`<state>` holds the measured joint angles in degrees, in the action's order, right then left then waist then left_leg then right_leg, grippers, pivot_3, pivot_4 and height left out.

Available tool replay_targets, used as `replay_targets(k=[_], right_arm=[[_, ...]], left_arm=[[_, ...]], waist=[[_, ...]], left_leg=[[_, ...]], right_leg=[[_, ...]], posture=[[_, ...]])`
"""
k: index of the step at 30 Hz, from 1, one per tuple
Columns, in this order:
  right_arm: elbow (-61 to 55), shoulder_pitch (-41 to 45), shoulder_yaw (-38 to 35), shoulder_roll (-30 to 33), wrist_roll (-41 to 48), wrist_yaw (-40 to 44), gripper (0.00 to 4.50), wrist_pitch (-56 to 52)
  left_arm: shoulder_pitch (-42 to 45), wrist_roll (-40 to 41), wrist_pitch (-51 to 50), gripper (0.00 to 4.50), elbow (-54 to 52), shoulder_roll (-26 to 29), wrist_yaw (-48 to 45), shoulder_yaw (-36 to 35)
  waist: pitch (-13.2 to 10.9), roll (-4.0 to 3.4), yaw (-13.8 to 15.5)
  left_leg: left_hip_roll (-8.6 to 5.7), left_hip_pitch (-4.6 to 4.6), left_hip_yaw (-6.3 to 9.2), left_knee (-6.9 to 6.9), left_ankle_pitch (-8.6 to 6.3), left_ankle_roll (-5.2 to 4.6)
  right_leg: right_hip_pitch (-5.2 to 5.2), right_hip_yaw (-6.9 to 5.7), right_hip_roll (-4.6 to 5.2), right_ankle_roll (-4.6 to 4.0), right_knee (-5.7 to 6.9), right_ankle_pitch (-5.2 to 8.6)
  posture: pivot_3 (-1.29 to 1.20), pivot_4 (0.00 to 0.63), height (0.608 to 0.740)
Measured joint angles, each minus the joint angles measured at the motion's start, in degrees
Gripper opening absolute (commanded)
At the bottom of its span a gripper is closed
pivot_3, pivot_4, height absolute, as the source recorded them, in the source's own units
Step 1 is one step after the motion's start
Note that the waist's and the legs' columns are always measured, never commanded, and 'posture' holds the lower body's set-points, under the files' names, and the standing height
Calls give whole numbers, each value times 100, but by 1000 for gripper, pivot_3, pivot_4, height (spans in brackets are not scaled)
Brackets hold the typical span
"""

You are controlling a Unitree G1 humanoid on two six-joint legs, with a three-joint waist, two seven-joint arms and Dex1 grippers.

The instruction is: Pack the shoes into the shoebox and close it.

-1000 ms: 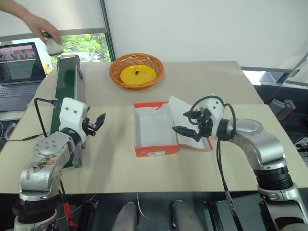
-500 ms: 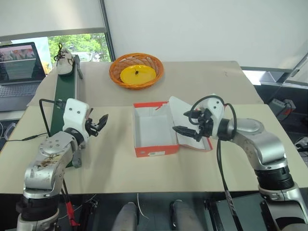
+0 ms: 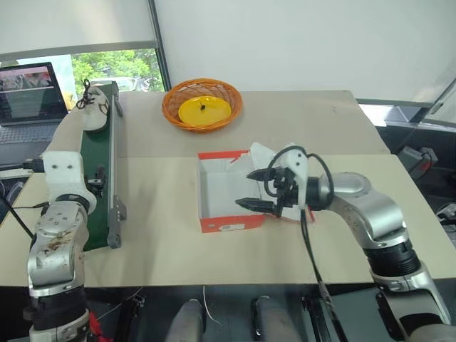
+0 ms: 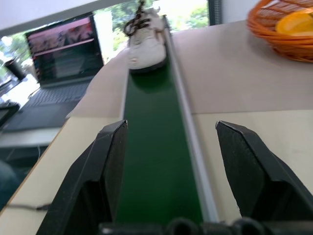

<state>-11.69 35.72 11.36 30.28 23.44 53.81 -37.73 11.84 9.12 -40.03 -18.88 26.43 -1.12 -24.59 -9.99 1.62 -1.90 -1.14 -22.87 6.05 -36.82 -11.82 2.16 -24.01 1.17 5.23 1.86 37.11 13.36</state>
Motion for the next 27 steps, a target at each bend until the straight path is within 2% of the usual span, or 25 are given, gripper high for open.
replay_targets(k=[7, 14, 21, 27], right_arm=[[134, 140, 120, -414, -24, 2, 4490, 266], [135, 150, 122, -479, -25, -131, 4490, 265], [18, 91, 5, -410, -18, -388, 4490, 209], [-205, -71, -81, -355, -3, -542, 4490, 87]], left_arm=[[-153, 10, 169, 3083, 162, -102, 18, -217], [23, 169, 611, 3083, 942, -90, -224, -362], [924, 80, 1092, 3083, 2302, 282, -339, -207], [1471, 49, 1168, 3083, 3048, 358, -393, -59]], waist=[[1, 2, -3], [2, 3, -4], [4, 7, 9], [6, 9, -19]], left_leg=[[0, 0, 0, 0, 0, 0], [0, 1, 1, 0, 0, 1], [0, -1, 1, 0, 1, 2], [0, -2, 1, 0, 1, 2]], right_leg=[[-1, 0, 1, -1, 1, -1], [-2, 0, 0, -3, 2, -3], [-5, -3, -1, -4, 2, -4], [-7, -2, 0, -3, 4, -4]], posture=[[0, 150, 740], [0, 150, 740], [0, 150, 740], [0, 150, 740]])
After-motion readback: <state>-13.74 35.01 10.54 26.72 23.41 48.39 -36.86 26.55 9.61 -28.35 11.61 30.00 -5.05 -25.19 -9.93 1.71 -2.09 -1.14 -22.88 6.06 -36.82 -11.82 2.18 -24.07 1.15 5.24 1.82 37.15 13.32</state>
